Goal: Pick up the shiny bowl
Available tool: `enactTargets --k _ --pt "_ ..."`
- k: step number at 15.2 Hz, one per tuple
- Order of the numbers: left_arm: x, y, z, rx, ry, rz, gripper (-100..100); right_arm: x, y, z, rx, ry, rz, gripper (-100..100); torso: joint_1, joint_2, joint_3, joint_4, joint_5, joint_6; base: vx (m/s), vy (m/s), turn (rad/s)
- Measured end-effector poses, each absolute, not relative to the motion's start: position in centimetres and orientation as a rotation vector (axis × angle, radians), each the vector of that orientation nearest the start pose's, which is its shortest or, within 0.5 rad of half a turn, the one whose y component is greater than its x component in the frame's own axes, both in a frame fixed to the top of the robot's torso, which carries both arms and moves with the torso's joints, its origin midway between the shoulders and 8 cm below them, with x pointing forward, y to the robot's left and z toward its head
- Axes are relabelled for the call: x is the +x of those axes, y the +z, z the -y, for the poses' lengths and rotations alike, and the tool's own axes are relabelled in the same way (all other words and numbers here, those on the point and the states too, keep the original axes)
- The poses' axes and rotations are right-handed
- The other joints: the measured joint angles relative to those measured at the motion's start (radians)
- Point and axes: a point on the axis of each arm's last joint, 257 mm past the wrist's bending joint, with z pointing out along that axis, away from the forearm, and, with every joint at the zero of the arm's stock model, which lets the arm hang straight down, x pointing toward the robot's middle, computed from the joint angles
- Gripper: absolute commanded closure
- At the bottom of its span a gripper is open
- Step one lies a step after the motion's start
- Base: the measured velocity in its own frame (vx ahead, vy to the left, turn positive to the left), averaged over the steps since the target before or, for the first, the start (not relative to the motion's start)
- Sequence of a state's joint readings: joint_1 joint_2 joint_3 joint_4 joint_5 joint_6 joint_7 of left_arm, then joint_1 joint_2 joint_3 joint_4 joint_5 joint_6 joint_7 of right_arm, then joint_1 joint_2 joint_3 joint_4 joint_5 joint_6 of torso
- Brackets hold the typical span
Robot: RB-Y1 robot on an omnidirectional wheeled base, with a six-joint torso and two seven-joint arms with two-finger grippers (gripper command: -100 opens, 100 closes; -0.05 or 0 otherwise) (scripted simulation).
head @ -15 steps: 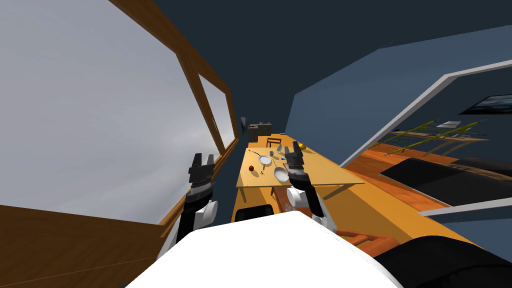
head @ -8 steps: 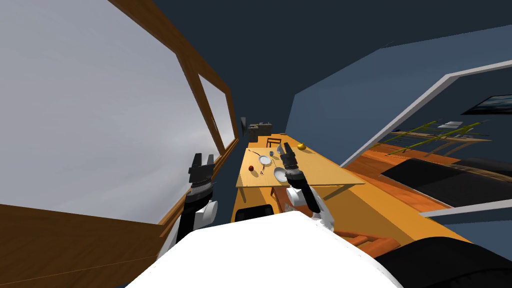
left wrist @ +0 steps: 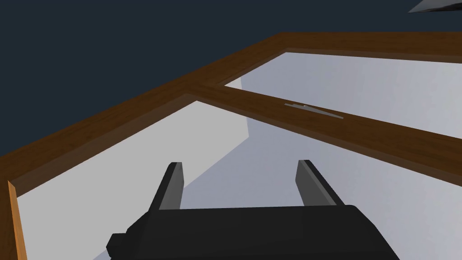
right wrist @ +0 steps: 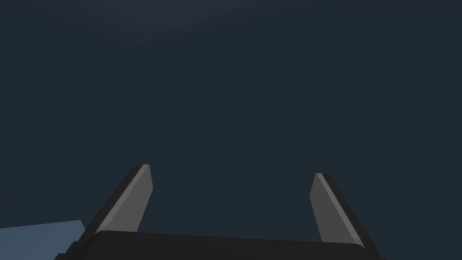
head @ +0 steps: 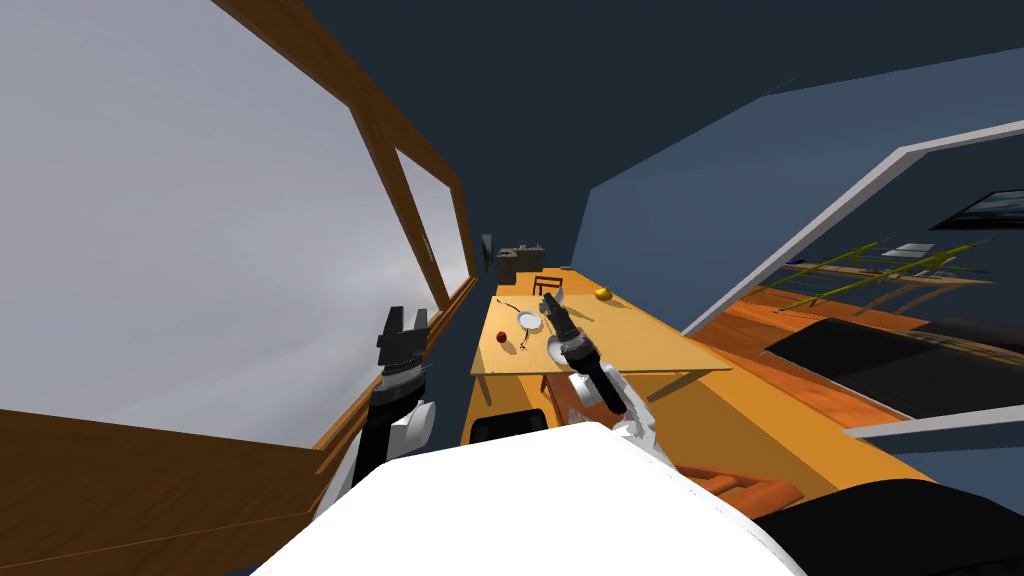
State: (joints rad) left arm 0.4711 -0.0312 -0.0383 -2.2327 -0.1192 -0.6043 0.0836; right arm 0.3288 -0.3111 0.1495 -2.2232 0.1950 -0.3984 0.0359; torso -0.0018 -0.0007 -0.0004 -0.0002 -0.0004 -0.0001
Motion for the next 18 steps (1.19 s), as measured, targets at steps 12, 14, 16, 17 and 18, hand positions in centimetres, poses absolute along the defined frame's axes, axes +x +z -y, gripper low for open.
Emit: enactTargets --k 12,14,16,17,18 --pt "34.1 3.1 -24.8 -0.570 -1.378 -0.586 0 38.9 -6.4 8.6 -0.082 1.227 -1.253 -100 0.000 0.000 0.000 0.000 0.000 0.000 0.006 -0.021 0.011" --pt "34.1 3.1 -24.8 -0.570 -1.378 -0.586 0 38.9 -8.4 7.3 -0.155 1.212 -1.303 -100 0.000 -0.001 0.000 0.000 0.000 0.000 0.008 -0.021 0.012" --pt "34.1 3.1 -24.8 -0.570 -1.378 -0.586 0 38.8 -9.5 6.5 -0.215 1.194 -1.336 -100 0.000 0.000 0.000 0.000 0.000 0.000 0.007 -0.017 0.009" --pt "34.1 3.1 -24.8 -0.570 -1.378 -0.586 0 38.7 -10.2 6.1 -0.249 1.182 -1.356 -100 0.000 0.000 0.000 0.000 0.000 0.000 0.010 -0.020 0.016" --pt "34.1 3.1 -24.8 -0.570 -1.378 -0.586 0 38.5 -11.2 5.6 -0.290 1.172 -1.382 -100 0.000 0.000 0.000 0.000 0.000 0.000 0.009 -0.022 0.014"
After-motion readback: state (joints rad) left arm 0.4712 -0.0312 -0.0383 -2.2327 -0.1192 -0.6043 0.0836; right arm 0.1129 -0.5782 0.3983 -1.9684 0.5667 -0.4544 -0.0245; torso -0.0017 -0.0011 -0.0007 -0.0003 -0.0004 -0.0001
